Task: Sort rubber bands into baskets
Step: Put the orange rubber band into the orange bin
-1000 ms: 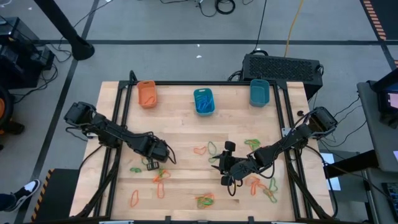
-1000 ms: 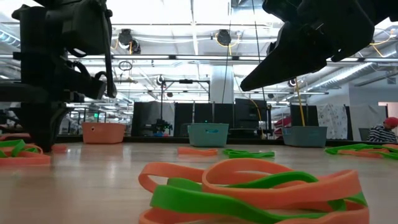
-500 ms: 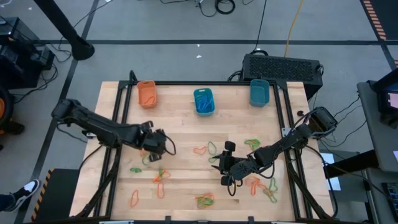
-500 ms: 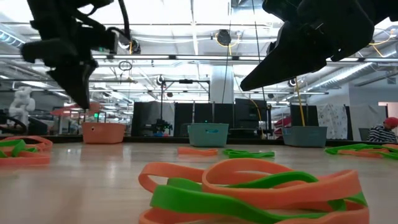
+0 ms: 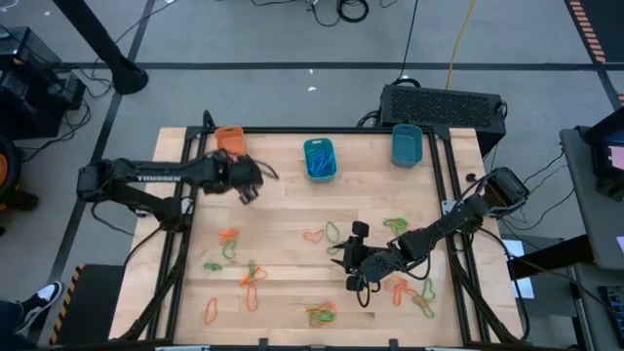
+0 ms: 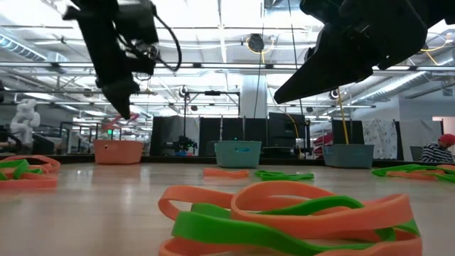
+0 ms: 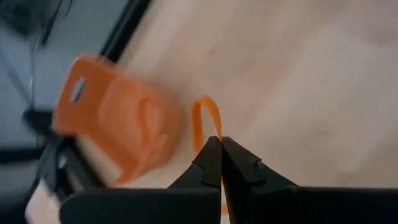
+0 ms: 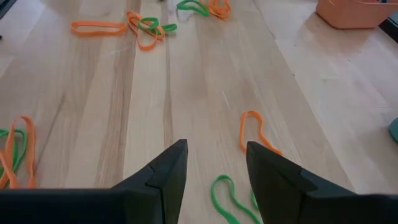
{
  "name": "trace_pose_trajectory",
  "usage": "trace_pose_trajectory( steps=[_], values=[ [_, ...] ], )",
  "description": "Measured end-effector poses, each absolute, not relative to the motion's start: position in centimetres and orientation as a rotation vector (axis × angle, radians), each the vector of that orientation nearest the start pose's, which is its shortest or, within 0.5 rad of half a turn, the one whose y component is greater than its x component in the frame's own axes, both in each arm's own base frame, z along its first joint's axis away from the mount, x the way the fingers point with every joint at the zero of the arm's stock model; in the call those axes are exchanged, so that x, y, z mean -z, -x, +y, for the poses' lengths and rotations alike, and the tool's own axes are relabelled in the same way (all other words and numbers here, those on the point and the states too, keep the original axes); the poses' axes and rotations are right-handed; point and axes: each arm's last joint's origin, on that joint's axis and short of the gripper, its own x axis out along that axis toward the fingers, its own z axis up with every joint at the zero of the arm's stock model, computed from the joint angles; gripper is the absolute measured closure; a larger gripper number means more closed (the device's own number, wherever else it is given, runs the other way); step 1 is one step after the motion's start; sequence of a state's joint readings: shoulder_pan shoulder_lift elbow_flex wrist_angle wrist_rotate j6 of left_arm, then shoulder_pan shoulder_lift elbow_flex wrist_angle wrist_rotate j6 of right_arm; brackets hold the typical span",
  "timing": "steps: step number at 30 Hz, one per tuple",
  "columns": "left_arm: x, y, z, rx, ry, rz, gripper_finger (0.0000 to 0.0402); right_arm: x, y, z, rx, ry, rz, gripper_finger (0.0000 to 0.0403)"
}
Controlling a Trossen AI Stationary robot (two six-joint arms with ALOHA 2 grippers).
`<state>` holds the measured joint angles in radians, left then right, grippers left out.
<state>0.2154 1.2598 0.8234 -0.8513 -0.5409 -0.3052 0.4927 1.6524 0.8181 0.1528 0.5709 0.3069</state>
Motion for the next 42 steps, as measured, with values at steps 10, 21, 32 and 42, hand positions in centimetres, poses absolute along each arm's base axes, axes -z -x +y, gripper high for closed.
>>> trace_pose_trajectory(
  steps=[10,21,32,42],
  values=[
    [-21.8,-17.6,13.4,-1.009,0.263,1.155,0.0400,-16.5,-29.0,13.8,0.168,0.056,0.590,0.0245],
    [-20.8,-16.3,17.6,-1.118,0.376,1.087,0.0401,-16.3,-28.8,13.7,0.180,0.047,0.614,0.0245],
    [-19.5,-16.4,19.0,-1.129,0.372,1.119,0.0372,-16.3,-28.8,13.7,0.178,0.052,0.615,0.0245],
    [-19.5,-16.4,19.0,-1.122,0.356,1.131,0.0291,-16.3,-28.8,13.7,0.178,0.055,0.615,0.0245]
  ],
)
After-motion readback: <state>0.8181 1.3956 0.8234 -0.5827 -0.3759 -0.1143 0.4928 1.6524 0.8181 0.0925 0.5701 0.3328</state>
